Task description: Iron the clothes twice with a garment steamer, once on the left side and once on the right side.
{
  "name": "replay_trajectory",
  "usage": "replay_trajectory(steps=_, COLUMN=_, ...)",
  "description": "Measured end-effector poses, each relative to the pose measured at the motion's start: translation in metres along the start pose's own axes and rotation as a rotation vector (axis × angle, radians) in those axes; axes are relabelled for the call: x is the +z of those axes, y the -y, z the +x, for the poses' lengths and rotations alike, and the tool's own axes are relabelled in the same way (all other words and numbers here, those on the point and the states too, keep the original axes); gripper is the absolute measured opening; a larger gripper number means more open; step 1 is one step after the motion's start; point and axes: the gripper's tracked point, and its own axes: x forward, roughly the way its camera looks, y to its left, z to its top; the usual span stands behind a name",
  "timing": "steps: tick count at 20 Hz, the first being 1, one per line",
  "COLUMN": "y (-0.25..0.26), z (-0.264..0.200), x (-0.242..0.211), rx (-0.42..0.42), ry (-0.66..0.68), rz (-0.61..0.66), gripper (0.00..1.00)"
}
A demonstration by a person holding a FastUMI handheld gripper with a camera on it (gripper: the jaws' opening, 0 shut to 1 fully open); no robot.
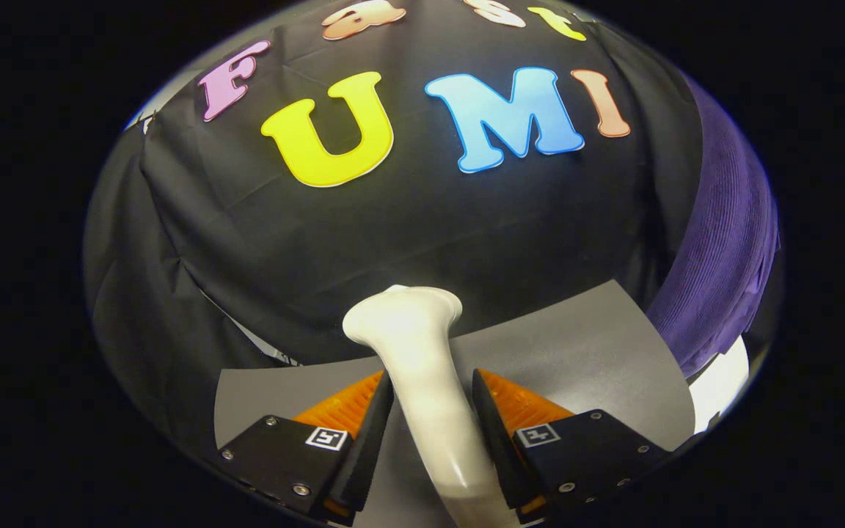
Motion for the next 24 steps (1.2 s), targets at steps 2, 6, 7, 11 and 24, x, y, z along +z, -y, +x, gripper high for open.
replay_trajectory(steps=2, y=0.0, z=0.003, x=-0.003, rx=-0.005, ry=-0.025, rz=0.01, gripper=0.69)
replay_trajectory(steps=6, y=0.001, z=0.004, x=-0.01, rx=-0.013, ry=-0.044, rz=-0.024, gripper=0.64)
replay_trajectory(steps=7, y=0.003, z=0.006, x=-0.013, rx=-0.012, ry=-0.051, rz=-0.034, gripper=0.6)
replay_trajectory(steps=11, y=0.004, z=-0.003, x=-0.005, rx=-0.018, ry=-0.006, rz=-0.099, gripper=0.51)
replay_trajectory(steps=24, y=0.021, z=-0.138, x=0.002, rx=0.046, ry=0.307, rz=-0.173, gripper=0.45)
